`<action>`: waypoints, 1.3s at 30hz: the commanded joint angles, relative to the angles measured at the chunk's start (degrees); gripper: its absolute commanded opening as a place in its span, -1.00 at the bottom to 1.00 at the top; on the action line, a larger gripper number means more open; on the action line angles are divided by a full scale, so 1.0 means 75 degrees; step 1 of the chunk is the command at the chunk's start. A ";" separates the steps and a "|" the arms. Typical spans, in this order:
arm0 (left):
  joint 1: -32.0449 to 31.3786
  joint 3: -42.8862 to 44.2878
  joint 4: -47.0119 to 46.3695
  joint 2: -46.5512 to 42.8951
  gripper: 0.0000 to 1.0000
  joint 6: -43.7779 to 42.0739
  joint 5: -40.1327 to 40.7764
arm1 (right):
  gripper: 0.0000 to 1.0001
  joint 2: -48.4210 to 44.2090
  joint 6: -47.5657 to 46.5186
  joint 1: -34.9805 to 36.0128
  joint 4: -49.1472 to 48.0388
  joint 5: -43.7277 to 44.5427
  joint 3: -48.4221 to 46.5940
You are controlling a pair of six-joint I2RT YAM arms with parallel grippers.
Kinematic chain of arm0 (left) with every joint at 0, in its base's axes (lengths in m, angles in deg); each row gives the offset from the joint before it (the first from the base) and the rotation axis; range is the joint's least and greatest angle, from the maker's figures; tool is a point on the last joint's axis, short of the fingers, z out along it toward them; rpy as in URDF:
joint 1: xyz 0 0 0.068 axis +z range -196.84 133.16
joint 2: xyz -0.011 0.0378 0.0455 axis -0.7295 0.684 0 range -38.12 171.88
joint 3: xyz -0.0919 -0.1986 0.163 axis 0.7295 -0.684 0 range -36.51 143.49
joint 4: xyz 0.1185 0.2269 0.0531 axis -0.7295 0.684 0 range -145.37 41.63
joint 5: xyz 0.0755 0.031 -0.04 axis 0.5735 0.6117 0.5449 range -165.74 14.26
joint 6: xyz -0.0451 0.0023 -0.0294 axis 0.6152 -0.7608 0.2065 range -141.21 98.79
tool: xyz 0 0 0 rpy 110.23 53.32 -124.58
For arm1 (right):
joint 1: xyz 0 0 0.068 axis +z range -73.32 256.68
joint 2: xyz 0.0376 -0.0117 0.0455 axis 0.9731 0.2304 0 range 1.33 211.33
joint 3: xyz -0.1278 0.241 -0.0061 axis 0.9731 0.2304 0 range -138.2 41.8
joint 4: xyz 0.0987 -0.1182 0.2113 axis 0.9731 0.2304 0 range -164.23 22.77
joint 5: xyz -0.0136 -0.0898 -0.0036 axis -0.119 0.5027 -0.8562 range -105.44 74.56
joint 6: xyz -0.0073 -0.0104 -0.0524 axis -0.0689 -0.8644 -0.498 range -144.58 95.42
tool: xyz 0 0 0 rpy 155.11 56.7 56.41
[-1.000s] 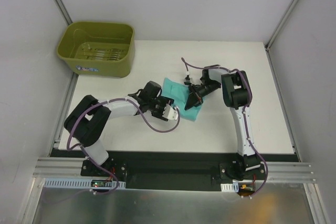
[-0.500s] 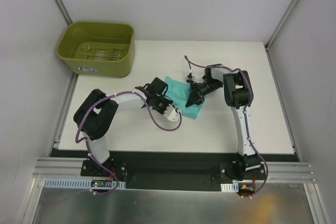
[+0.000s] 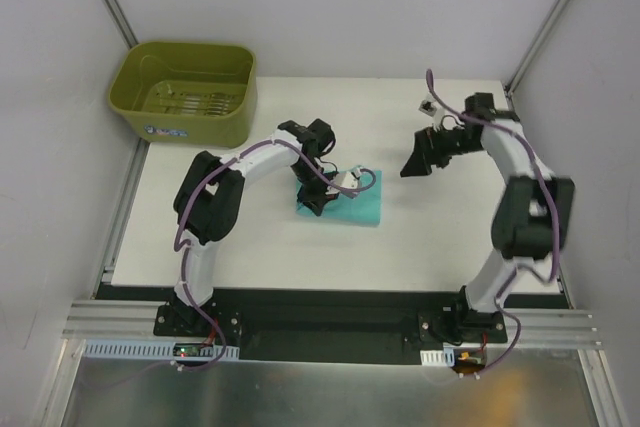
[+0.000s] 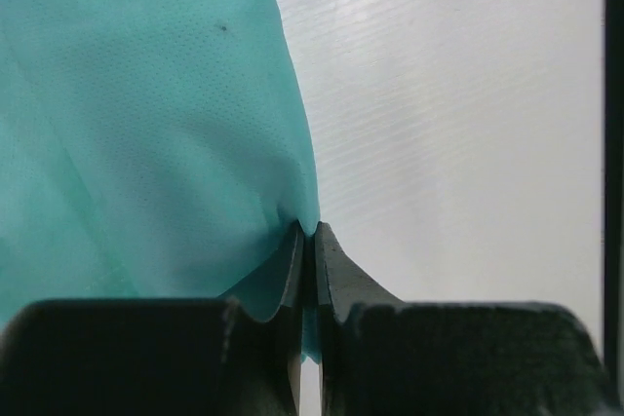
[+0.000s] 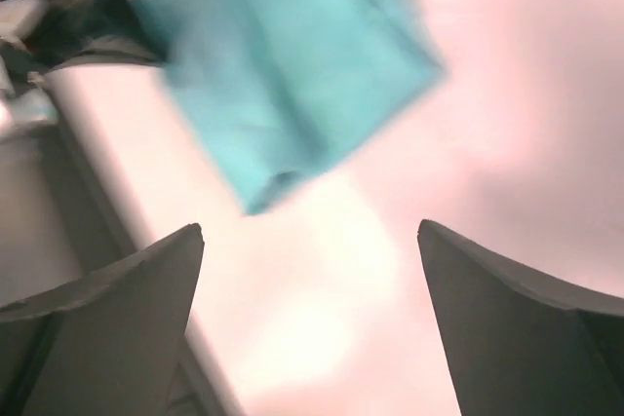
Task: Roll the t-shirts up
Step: Roll the T-shirt to the center of the board.
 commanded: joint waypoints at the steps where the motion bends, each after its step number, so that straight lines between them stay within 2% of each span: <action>1: 0.0195 0.0748 0.1275 0.0491 -1.00 0.1109 -0.1124 | 0.92 -0.4457 -0.0159 0.0296 -0.7066 0.3065 0.4403; 3: 0.0254 0.0889 0.1287 0.0643 -1.00 0.1333 -0.1404 | 0.92 -0.4960 -0.1366 0.0847 -0.7213 0.2703 0.4981; 5: 0.0371 0.0959 0.1287 0.0725 -1.00 0.1696 -0.1593 | 0.92 -0.4449 -0.1894 0.1198 -0.4507 0.1441 0.3992; 6: 0.0418 0.0994 0.1264 0.0807 -1.00 0.1825 -0.1768 | 0.92 -0.4156 -0.2235 0.1432 -0.3321 0.1262 0.3395; 7: 0.0499 0.0983 0.1240 0.0831 -1.00 0.2000 -0.1828 | 0.92 -0.3875 -0.2343 0.1771 -0.2045 0.1817 0.2890; 8: 0.0535 0.0960 0.1217 0.0843 -1.00 0.2083 -0.1886 | 0.92 -0.3709 -0.2623 0.2482 -0.1696 0.2124 0.2873; 9: 0.0582 0.0855 0.1089 0.0808 -1.00 0.2153 -0.1933 | 0.92 -0.3859 -0.2881 0.2721 -0.1623 0.2290 0.3059; 10: 0.0640 0.0785 0.1018 0.0785 -1.00 0.2305 -0.2038 | 0.92 -0.4127 -0.3034 0.2874 -0.2388 0.2349 0.3420; 11: 0.0733 0.0726 0.0948 0.0738 -1.00 0.2341 -0.2086 | 0.92 -0.4710 -0.3036 0.3061 -0.2952 0.2373 0.4364; 13: 0.0828 0.0643 0.0830 0.0714 -1.00 0.2423 -0.2203 | 0.92 -0.5089 -0.3605 0.3320 -0.3879 0.2478 0.5026; 14: 0.0909 0.0620 0.0784 0.0703 -1.00 0.2447 -0.2238 | 0.92 -0.5160 -0.3772 0.3588 -0.3930 0.2514 0.5238; 18: 0.1074 0.0608 0.0748 0.0738 -1.00 0.2529 -0.2449 | 0.92 -0.4729 -0.3844 0.3895 -0.3766 0.2444 0.5030; 25: 0.1250 0.0690 0.0748 0.0820 -1.00 0.2646 -0.2707 | 0.92 -0.3722 -0.3739 0.4352 -0.5042 0.3029 0.4878; 32: 0.1379 0.0702 0.0748 0.0831 -1.00 0.2670 -0.2824 | 0.92 -0.2772 -0.3727 0.4411 -0.5465 0.3322 0.4339; 39: 0.1379 0.0725 0.0736 0.0855 -1.00 0.2681 -0.2836 | 0.92 -0.2793 -0.3703 0.4423 -0.5513 0.3381 0.4104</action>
